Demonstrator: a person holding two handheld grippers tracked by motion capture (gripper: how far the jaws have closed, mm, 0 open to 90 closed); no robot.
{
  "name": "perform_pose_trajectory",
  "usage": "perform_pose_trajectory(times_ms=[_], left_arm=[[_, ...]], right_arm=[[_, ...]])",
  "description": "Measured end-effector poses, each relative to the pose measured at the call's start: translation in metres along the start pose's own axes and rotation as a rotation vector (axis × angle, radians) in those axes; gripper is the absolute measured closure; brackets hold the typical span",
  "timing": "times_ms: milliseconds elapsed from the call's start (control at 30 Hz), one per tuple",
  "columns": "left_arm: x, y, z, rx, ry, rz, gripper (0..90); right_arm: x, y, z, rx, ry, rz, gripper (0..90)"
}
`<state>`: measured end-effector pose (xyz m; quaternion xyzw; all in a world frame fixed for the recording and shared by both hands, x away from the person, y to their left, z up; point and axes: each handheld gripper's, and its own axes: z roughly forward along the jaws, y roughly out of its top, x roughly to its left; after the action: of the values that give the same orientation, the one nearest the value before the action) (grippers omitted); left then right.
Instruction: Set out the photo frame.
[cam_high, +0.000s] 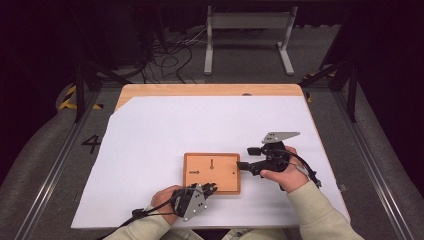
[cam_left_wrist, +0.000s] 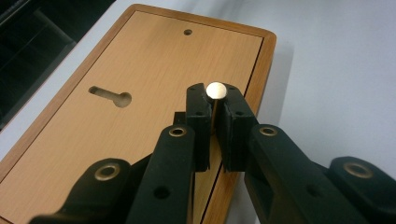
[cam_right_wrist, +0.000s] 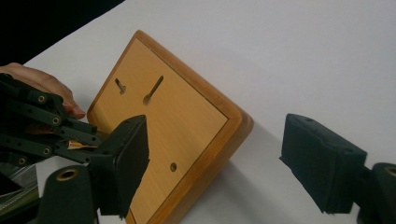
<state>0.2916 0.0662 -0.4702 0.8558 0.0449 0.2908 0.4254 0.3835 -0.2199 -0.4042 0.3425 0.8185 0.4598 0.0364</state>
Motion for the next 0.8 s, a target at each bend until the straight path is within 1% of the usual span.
perform_pose_trajectory(times_ms=[100, 300, 400, 433, 533, 600, 800], left_arm=[[0.0, 0.0, 0.0, 0.001, -0.001, 0.002, 83.9], [-0.001, 0.0, 0.0, 0.001, -0.005, 0.002, 84.0], [-0.001, 0.0, -0.001, 0.002, -0.002, 0.002, 84.0], [-0.001, 0.0, -0.001, 0.002, -0.002, 0.002, 84.0], [-0.001, 0.0, -0.001, 0.003, -0.002, 0.002, 84.0], [-0.001, -0.001, -0.001, 0.007, 0.0, -0.006, 83.9], [-0.001, 0.0, -0.001, 0.005, 0.003, -0.002, 84.0]], right_arm=[[-0.002, 0.002, 0.012, 0.038, 0.011, 0.006, 23.5], [-0.003, 0.007, 0.029, 0.098, 0.048, 0.017, 22.3], [-0.003, 0.007, 0.038, 0.124, 0.066, 0.023, 21.9], [-0.003, 0.007, 0.038, 0.124, 0.066, 0.023, 21.9], [-0.003, 0.007, 0.047, 0.155, 0.086, 0.021, 21.4], [-0.003, 0.008, 0.051, 0.164, 0.105, 0.018, 20.7], [-0.004, 0.01, 0.056, 0.181, 0.119, 0.018, 20.7]])
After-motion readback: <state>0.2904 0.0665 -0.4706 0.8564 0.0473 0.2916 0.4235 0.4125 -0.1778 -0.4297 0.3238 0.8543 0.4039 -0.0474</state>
